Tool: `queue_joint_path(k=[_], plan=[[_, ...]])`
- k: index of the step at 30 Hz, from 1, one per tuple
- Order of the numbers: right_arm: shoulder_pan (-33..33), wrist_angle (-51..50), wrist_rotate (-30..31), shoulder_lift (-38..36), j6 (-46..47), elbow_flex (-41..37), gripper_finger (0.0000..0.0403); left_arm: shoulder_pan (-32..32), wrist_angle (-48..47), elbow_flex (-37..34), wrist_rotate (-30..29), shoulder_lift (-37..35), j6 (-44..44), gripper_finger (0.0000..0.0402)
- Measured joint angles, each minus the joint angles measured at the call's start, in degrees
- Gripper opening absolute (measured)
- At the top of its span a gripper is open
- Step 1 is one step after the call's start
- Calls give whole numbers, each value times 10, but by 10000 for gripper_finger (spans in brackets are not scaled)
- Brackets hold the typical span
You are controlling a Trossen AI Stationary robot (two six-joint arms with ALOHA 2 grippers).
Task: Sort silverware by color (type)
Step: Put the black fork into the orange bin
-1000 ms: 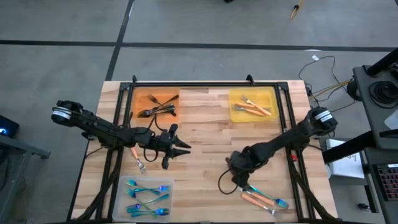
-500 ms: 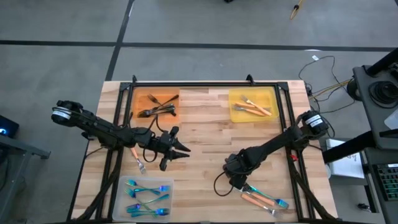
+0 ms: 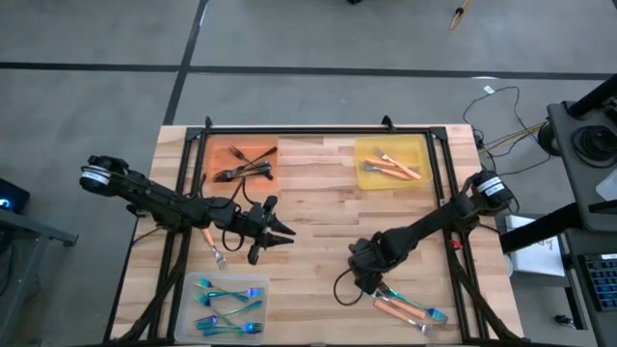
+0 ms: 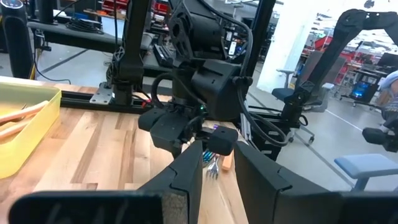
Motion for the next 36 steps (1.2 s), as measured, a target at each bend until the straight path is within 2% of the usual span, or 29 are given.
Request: queue_joint_path(k=[18,21,28,36], plan=[[1,24,5,42,-43,0,133,0,-4,0,0,0,0,75],[1,22,12,42,-51,0,113,0,-4,0,0,0,0,75],[-8,14,21,41,-83,-2,19,0,-4,0,-1,0,4,75],[-33,17,55,22,-122,-2,11,0,-3,0,-3,0,5,75]])
